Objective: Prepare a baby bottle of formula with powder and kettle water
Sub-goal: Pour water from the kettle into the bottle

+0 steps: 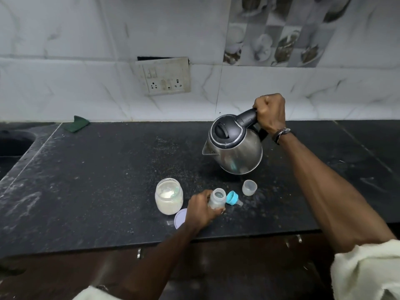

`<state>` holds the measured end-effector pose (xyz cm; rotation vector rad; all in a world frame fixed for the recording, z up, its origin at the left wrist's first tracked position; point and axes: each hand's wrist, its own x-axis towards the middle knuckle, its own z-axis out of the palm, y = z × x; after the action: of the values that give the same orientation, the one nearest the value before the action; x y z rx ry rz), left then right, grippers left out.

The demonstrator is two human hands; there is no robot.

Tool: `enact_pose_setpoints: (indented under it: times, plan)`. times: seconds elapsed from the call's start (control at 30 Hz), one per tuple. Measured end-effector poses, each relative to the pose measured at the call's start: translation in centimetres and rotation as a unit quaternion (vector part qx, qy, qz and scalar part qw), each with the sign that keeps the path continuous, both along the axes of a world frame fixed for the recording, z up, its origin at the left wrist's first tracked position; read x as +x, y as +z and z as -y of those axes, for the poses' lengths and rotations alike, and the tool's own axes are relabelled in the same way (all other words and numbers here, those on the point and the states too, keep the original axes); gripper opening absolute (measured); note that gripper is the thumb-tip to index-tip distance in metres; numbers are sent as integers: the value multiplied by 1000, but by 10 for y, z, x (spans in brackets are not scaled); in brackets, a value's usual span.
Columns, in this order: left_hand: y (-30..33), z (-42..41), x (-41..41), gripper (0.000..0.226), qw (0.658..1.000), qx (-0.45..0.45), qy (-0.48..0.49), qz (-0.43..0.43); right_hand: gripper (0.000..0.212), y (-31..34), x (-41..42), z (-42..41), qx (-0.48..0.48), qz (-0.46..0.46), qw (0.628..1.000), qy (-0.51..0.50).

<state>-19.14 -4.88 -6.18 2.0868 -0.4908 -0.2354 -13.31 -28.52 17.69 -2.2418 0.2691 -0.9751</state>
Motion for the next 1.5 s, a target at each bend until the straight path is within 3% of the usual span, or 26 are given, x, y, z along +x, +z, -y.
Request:
enact_pose_setpoints:
  times: [0.6,1.5]
  plan:
    - [2,-2,-1,62,1000,-10,-6,-3,32,-9,-38,-8,-209,-74,973,67]
    - [3,-3,-1,60,1000,2,-17,12,29,-18,-47,-43,-369,-125,918,77]
